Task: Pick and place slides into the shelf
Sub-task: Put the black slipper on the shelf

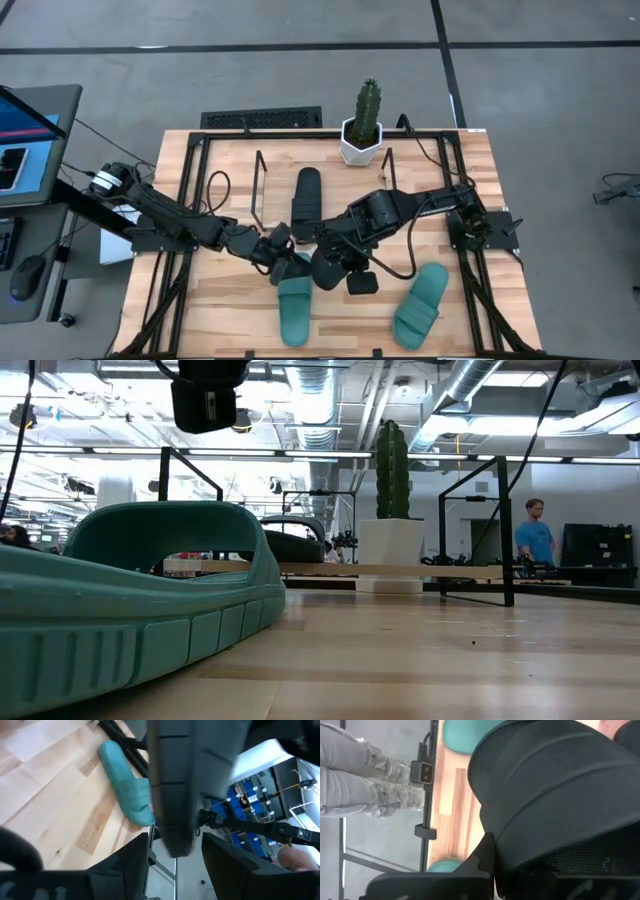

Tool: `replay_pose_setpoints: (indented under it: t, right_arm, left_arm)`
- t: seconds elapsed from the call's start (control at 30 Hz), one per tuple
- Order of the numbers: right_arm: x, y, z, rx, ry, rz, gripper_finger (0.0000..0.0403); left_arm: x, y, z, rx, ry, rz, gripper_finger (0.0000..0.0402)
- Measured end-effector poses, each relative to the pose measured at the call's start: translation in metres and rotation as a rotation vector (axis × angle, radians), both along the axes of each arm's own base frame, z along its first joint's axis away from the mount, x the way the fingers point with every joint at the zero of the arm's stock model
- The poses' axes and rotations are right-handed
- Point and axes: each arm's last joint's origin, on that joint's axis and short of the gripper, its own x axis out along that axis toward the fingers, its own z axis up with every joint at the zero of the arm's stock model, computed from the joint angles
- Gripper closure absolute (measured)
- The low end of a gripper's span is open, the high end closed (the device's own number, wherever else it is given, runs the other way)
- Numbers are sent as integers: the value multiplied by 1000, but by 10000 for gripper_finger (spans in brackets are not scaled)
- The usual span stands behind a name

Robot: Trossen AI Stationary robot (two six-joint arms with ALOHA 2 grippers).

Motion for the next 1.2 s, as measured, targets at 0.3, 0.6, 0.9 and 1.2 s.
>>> replay_pose_setpoints:
  t: [0.3,0.6,0.9,1.2]
  right_arm:
    - [1,0,0,-9,-15,-5,403]
    - [7,-4,2,2,-61,-12,403]
    - [7,-4,2,-3,-67,-5,403]
    - [7,-4,2,-4,-74,3,385]
  left_arm:
    - [1,0,4,-2,-49,1,226]
    - [4,6,4,1,-59,33,226]
    - [7,15,3,11,-49,47,262]
    - [7,14,2,48,-44,48,368]
